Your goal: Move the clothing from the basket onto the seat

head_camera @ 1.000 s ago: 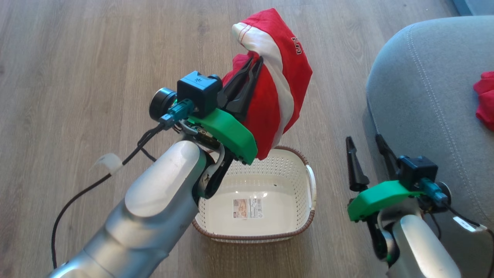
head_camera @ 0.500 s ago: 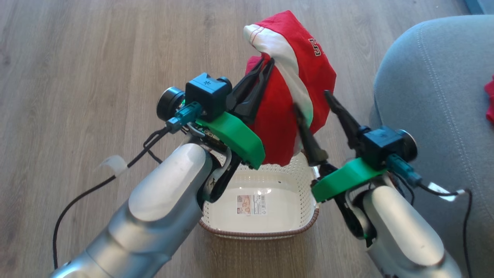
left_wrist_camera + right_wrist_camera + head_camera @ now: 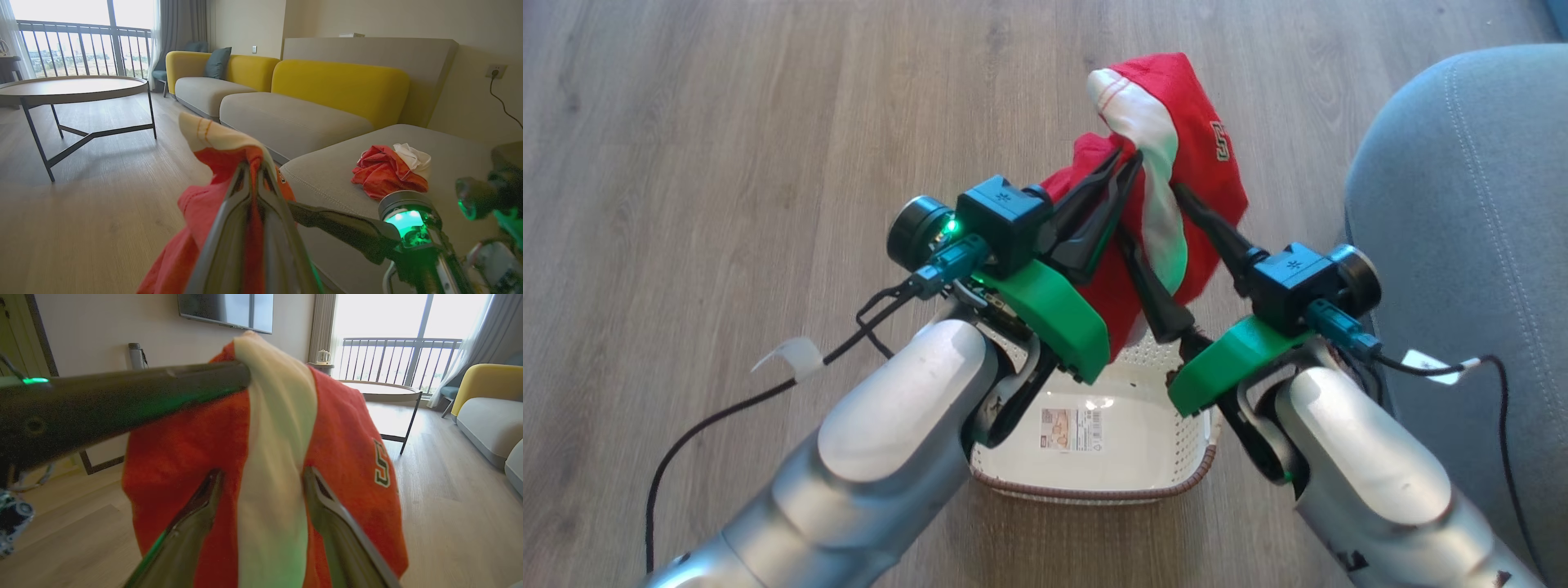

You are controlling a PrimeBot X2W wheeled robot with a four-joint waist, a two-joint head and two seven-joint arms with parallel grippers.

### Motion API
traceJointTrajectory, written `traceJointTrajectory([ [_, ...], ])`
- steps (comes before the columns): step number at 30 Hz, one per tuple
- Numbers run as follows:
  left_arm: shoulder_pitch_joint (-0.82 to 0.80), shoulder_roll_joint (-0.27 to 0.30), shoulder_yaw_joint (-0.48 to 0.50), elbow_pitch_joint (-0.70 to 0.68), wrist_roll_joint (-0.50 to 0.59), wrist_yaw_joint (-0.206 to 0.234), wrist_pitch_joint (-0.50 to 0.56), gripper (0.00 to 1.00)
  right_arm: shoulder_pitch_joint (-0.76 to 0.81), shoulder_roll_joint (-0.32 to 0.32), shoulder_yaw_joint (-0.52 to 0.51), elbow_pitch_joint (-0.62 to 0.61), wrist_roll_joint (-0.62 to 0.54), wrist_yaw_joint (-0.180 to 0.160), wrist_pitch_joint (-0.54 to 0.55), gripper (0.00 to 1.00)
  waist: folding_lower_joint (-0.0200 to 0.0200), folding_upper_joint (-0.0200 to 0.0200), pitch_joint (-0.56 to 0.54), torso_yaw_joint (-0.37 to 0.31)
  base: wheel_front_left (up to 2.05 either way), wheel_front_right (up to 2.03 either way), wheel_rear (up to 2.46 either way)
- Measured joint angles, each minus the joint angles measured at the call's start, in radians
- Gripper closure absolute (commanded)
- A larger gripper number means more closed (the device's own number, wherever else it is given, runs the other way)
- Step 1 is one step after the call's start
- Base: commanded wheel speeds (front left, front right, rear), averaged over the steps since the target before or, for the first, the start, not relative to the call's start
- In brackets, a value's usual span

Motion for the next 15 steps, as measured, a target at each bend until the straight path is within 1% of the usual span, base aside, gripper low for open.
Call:
traceJointTrajectory([
  [10,0.000,-0.006,-0.023,-0.010,0.000,-0.008,0.001,1.00,-0.010,-0.001,0.084,0.136,0.090,0.000,0.000,0.00,0.0000,0.0000,-0.004,0.017,0.00,0.00,0.00],
  [15,0.000,-0.007,-0.026,-0.010,-0.001,-0.008,0.001,1.00,-0.033,-0.001,0.094,0.159,0.106,0.000,0.000,0.00,0.0000,0.0000,-0.005,0.019,0.00,0.00,0.00],
])
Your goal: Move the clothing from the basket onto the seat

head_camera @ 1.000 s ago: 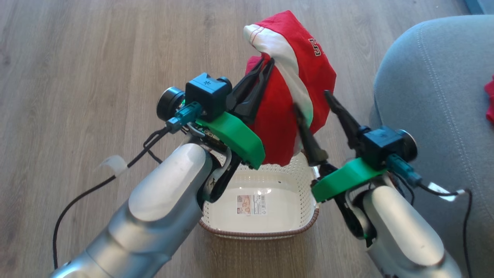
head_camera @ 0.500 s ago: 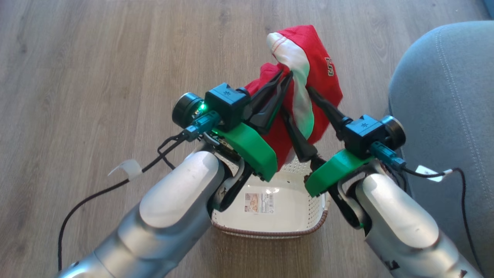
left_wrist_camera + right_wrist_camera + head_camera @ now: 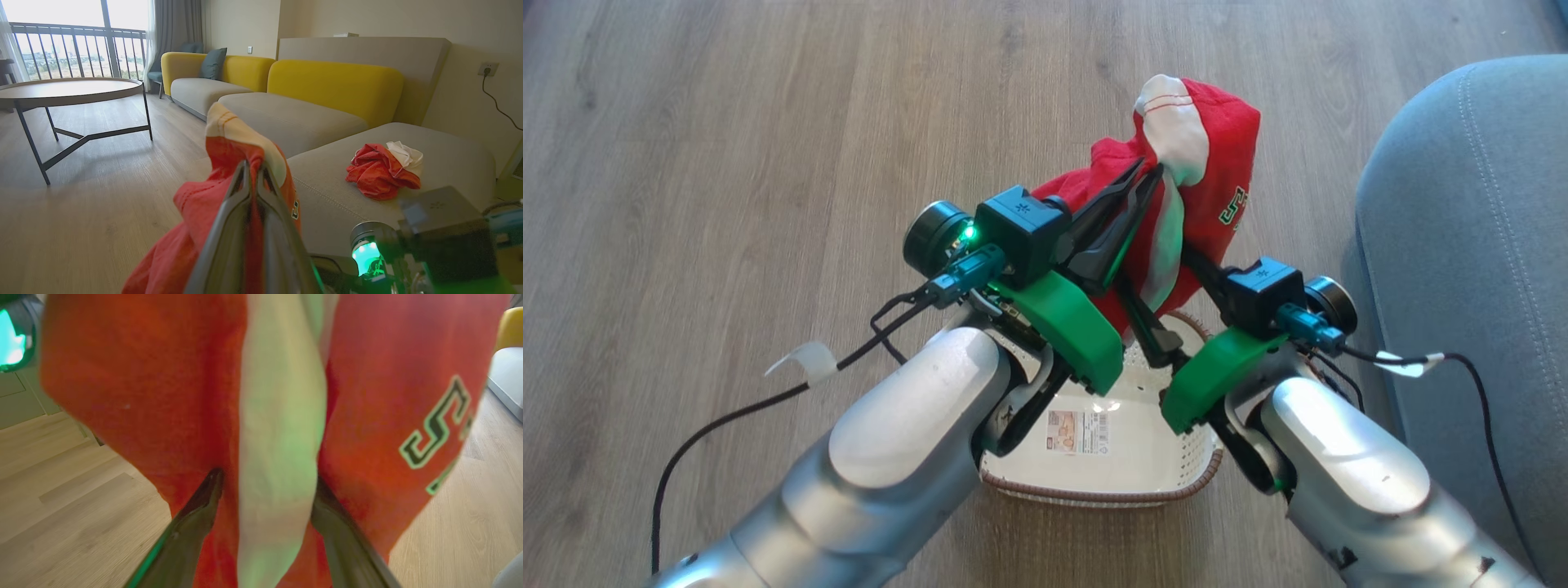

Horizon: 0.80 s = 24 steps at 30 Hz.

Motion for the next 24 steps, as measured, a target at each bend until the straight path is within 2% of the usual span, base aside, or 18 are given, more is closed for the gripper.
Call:
traceJointTrajectory([
  [1,0.000,0.000,0.000,0.000,0.000,0.000,0.000,1.00,-0.006,0.000,0.001,0.002,0.002,0.000,0.000,0.54,0.0000,0.0000,0.000,0.000,0.00,0.00,0.00],
  [2,0.000,0.000,-0.001,0.000,0.000,0.000,0.000,1.00,-0.010,0.000,0.001,0.002,0.006,0.000,0.000,0.92,0.0000,0.0000,-0.001,0.001,0.00,0.00,0.00],
  [3,0.000,0.000,-0.002,0.000,0.000,0.000,-0.001,1.00,-0.011,0.000,0.001,0.001,0.008,0.000,0.000,1.00,0.0000,0.0000,-0.001,0.001,0.00,0.00,0.00],
  [13,0.000,0.001,-0.006,0.021,0.000,0.000,-0.012,1.00,-0.009,0.000,0.000,-0.014,0.008,0.000,0.000,1.00,0.0000,0.0000,0.002,-0.012,0.00,0.00,0.00],
  [14,0.000,0.001,-0.007,0.026,0.000,0.000,-0.014,0.67,-0.008,0.000,-0.001,-0.017,0.008,0.000,0.000,1.00,0.0000,0.0000,0.002,-0.014,0.00,0.00,0.00],
  [15,0.000,0.001,-0.007,0.030,0.000,0.000,-0.018,0.20,-0.007,0.000,-0.004,-0.021,0.008,0.000,0.000,1.00,0.0000,0.0000,0.004,-0.016,0.00,0.00,0.00],
  [16,0.000,0.002,-0.008,0.035,0.000,-0.001,-0.019,0.00,-0.006,0.000,-0.006,-0.023,0.008,0.000,0.000,1.00,0.0000,0.0000,0.005,-0.019,0.00,0.00,0.00],
  [21,0.000,0.005,-0.011,0.068,0.000,-0.013,-0.027,0.00,-0.005,-0.002,-0.019,-0.033,0.008,0.000,0.000,1.00,0.0000,0.0000,0.007,-0.037,0.00,0.00,0.00],
  [24,0.000,0.007,-0.023,0.081,-0.006,-0.035,-0.028,0.00,0.003,-0.005,-0.047,-0.043,0.008,0.000,0.000,1.00,0.0000,0.0000,0.008,-0.051,0.00,0.00,0.00],
])
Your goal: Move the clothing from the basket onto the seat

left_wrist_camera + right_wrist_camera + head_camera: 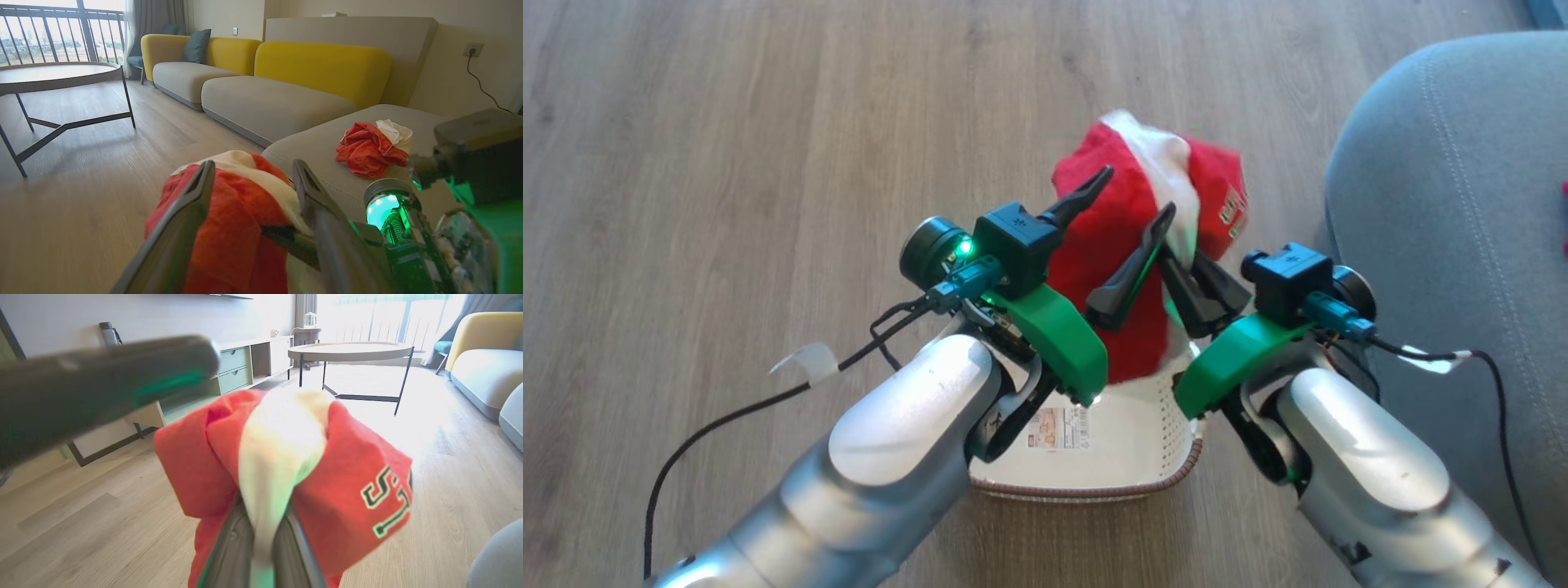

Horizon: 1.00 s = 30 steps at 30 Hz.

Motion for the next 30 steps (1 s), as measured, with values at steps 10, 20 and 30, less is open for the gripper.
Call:
traceJointTrajectory([
  [10,0.000,0.019,-0.018,0.058,-0.002,-0.050,-0.020,0.00,0.058,-0.030,-0.091,-0.047,-0.002,0.000,0.000,1.00,0.0000,0.0000,0.013,-0.083,0.00,0.00,0.00],
  [20,0.000,0.033,-0.026,0.114,0.009,-0.090,-0.038,0.00,0.096,-0.037,-0.150,-0.103,-0.020,0.000,0.000,1.00,0.0000,0.0000,0.025,-0.230,0.00,0.00,0.00],
  [30,0.004,0.030,-0.023,0.143,0.018,-0.108,-0.049,0.00,0.136,-0.019,-0.207,-0.157,-0.028,0.000,0.000,1.00,0.0000,0.0000,0.015,-0.392,0.00,0.00,0.00],
])
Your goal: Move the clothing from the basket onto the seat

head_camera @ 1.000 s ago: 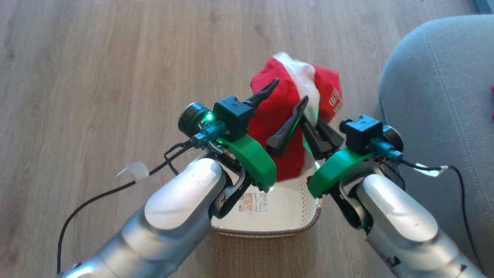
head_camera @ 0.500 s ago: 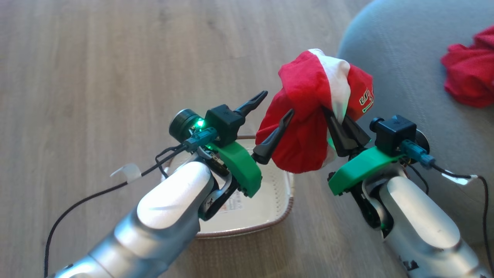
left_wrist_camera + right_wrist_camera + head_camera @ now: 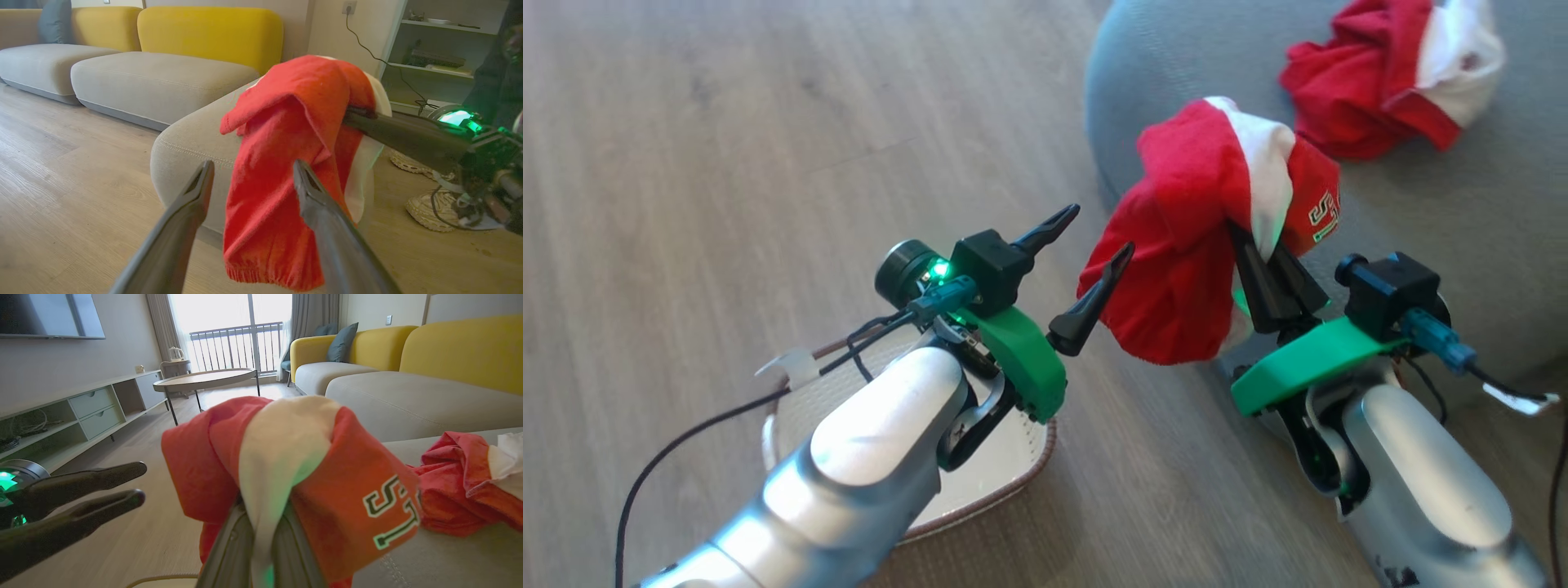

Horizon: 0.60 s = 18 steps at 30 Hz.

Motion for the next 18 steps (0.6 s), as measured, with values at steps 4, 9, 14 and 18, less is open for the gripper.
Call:
traceJointTrajectory([
  [4,0.022,-0.001,0.019,0.002,0.016,0.000,0.000,0.00,0.027,0.000,-0.015,-0.013,-0.010,0.000,0.000,1.00,0.0000,0.0000,-0.008,-0.052,0.00,0.00,0.00],
  [9,0.047,0.001,0.053,-0.004,0.035,0.000,0.000,0.00,0.040,0.007,-0.035,-0.040,-0.012,0.000,0.000,1.00,0.0000,0.0000,-0.013,-0.115,0.00,0.00,0.00],
  [14,0.056,-0.005,0.056,-0.004,0.061,-0.016,0.000,0.00,0.068,0.012,-0.093,-0.091,-0.038,0.000,0.000,1.00,0.0000,0.0000,0.003,-0.153,0.00,0.00,0.00],
  [18,0.056,-0.005,0.060,-0.004,0.067,-0.018,0.000,0.00,0.090,0.022,-0.116,-0.113,-0.051,0.000,0.000,1.00,0.0000,0.0000,0.017,-0.157,0.00,0.00,0.00],
])
